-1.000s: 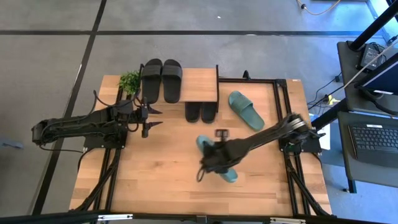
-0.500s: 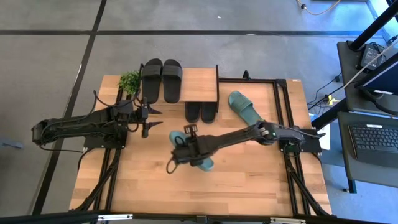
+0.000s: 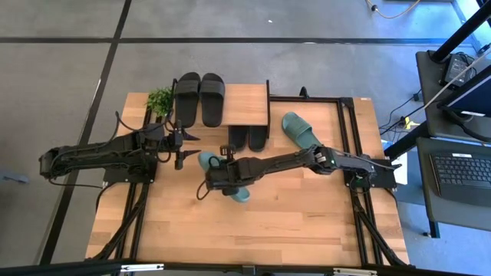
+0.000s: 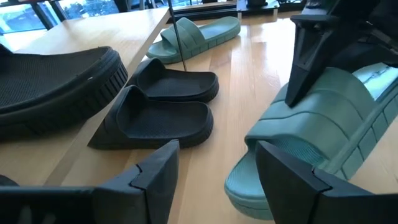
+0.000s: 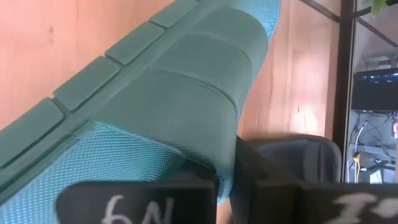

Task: Pick and place slides into the shelf
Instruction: Put the right blue slipper under the shelf

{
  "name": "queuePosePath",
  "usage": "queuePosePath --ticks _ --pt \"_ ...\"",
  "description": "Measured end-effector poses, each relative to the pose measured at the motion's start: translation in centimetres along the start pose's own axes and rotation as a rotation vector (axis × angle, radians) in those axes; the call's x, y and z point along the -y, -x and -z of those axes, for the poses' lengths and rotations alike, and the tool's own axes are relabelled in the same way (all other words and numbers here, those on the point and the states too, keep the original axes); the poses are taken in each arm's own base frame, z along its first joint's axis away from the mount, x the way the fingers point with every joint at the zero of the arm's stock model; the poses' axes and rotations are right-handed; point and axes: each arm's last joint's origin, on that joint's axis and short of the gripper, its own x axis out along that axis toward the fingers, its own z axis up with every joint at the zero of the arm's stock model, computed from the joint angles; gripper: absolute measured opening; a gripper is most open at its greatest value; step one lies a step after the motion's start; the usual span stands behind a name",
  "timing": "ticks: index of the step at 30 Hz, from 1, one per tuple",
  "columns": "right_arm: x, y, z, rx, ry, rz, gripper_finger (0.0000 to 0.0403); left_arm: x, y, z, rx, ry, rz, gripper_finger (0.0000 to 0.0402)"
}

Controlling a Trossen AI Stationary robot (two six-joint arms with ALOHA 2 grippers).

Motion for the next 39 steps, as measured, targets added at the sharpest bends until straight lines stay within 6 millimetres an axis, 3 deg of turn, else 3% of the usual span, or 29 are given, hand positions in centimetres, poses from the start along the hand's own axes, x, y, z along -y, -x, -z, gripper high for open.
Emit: queuePosePath --ticks 11,15,24,39 --pt "-1.0 -2.9 0.5 -0.057 0.026 -0.006 0.0013 0.1 0.0 0.6 -0.061 0.009 0.009 0.0204" --pt "-1.1 -3.0 0.6 -0.058 0.021 -0.007 0.0014 0.1 0.0 0.7 -0.066 0.011 0.01 0.0204" --pt "-1.2 -3.2 0.6 -0.06 0.024 -0.01 0.008 0.1 0.0 0.7 -0.065 0.008 0.01 0.0204" --pt "-1.3 -3.2 0.6 -0.055 0.028 -0.053 0.009 0.1 0.0 0.7 -0.07 0.007 0.011 0.0204"
